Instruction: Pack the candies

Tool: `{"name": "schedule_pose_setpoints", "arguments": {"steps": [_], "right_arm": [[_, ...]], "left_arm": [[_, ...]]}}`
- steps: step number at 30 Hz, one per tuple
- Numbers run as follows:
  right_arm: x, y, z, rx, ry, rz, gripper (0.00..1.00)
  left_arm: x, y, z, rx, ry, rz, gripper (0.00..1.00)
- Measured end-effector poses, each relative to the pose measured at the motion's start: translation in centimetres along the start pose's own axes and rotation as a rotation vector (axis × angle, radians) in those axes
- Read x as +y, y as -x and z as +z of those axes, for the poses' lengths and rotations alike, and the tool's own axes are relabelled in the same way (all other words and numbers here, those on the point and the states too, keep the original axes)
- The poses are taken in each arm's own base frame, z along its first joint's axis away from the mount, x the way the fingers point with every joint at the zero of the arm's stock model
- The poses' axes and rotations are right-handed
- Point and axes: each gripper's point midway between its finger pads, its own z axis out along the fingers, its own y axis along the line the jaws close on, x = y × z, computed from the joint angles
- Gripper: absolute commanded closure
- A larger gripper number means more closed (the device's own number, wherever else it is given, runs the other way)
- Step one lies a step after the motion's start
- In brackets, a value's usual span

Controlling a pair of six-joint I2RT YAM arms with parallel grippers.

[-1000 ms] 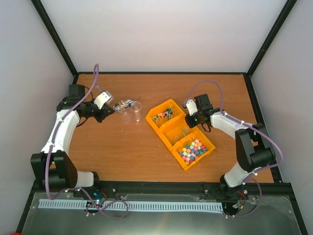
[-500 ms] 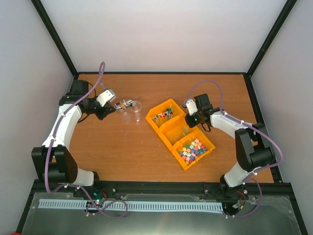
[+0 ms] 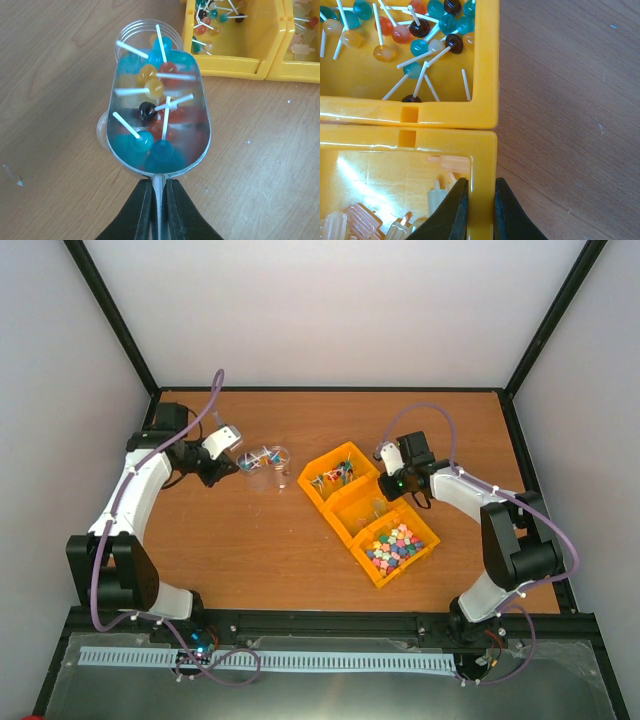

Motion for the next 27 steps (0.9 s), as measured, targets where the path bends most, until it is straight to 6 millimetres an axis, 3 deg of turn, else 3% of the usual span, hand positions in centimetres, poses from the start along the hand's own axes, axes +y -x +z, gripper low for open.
{"name": "schedule_pose_setpoints", "arguments": {"steps": [27], "right_arm": [[0.00,0.00,0.01,0.000,0.000,0.000,0.97]], "left_arm": [[0.81,0.21,-0.02,0.051,0.027,0.012,0.99]]}}
